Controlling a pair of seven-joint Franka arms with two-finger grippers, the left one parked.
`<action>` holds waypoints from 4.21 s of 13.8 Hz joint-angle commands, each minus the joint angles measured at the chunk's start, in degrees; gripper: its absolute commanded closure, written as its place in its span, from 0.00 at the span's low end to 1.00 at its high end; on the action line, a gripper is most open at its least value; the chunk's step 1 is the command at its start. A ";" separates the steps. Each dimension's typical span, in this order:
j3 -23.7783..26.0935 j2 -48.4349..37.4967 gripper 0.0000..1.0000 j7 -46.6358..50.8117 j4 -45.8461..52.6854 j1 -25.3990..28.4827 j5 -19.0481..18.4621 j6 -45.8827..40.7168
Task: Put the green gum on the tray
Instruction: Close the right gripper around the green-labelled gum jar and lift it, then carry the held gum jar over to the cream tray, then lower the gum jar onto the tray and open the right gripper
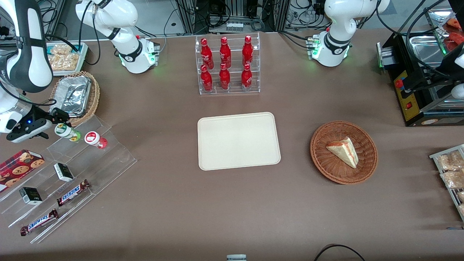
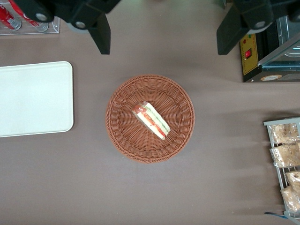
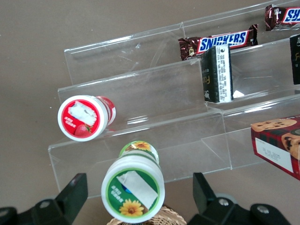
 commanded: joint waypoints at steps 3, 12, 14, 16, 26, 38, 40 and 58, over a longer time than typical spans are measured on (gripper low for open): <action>-0.06 -0.60 0.00 -0.65 -2.39 -0.21 -0.17 2.44; -0.15 0.10 0.27 -0.74 -2.39 -0.21 -0.17 2.53; -0.15 0.10 0.66 -1.00 -2.39 -0.21 -0.25 2.36; -0.15 0.10 0.92 -1.01 -2.30 -0.12 -0.25 2.18; 3.96 0.54 1.00 6.34 14.90 3.22 0.36 -18.53; 10.84 17.21 1.00 59.86 41.88 31.23 0.36 -30.08; 10.84 22.92 1.00 64.45 47.07 35.54 0.27 -29.29; 10.93 45.98 1.00 89.70 50.79 52.97 -0.34 -4.94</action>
